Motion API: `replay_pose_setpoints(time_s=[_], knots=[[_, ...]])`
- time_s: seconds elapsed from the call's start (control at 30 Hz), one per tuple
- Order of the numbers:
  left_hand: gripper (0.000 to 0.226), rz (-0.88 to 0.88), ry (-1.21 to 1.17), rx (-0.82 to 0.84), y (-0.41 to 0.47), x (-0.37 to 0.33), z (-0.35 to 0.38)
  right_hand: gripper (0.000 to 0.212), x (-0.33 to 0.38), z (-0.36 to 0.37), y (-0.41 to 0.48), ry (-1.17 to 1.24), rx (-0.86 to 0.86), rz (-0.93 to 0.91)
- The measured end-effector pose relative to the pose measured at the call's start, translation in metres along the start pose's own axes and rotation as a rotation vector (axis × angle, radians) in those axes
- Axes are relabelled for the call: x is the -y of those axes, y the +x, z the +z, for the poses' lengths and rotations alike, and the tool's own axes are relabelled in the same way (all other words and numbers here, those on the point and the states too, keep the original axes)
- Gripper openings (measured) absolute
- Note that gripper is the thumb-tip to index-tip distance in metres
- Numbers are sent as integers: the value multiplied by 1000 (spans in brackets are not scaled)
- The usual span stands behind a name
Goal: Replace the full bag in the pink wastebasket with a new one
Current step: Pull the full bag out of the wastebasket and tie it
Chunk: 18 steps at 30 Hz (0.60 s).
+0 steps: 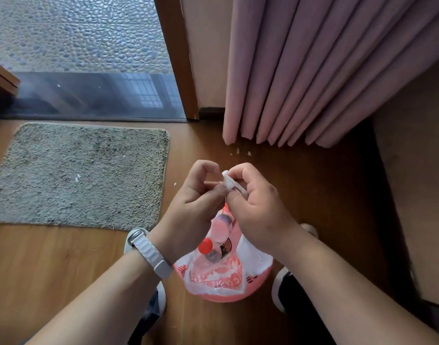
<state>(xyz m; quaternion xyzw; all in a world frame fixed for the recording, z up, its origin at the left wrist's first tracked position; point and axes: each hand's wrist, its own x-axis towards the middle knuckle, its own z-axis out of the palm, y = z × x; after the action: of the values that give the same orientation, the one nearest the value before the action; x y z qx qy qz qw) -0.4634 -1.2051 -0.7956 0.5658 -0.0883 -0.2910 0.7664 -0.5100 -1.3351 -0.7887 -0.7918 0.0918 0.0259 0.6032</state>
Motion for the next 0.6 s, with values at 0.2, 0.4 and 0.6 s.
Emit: replay_pose_setpoints(time_s=[0.2, 0.4, 0.6], knots=[[32, -69, -28, -5, 0, 1, 5, 12, 4, -7, -7, 2, 64, -5], [12, -128, 99, 27, -2, 0, 1, 16, 2, -8, -8, -50, 85, -22], [3, -71, 206, -29, -1, 4, -3, 20, 3, -5, -5, -23, 83, -7]])
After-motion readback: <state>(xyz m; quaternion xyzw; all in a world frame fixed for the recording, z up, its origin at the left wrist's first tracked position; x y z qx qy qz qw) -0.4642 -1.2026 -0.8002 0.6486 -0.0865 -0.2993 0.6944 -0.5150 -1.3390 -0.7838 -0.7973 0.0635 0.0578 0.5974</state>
